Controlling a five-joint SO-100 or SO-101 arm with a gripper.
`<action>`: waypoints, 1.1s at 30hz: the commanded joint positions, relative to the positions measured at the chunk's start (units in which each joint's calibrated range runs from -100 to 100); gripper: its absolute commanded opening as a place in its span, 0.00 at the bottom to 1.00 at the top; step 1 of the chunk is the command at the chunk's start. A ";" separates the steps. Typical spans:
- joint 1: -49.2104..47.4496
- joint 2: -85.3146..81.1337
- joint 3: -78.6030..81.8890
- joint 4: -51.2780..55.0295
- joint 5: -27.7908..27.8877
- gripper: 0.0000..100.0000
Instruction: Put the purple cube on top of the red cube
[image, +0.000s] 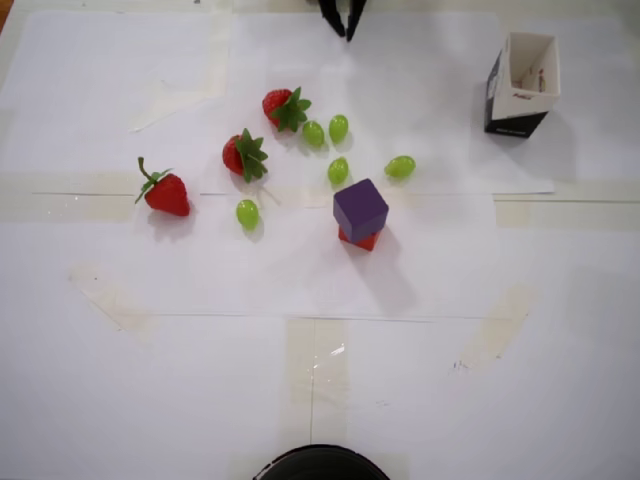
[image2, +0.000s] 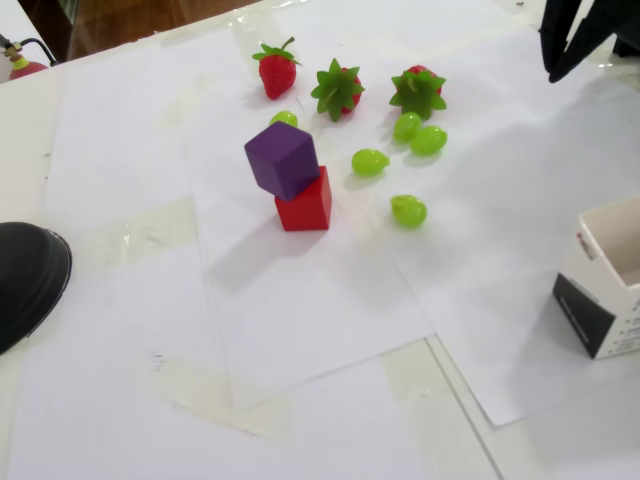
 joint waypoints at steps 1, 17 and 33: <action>-0.53 -0.22 1.41 -0.94 0.68 0.00; -1.78 -0.14 9.59 -9.19 0.88 0.00; -1.85 -0.22 9.59 -8.86 0.59 0.00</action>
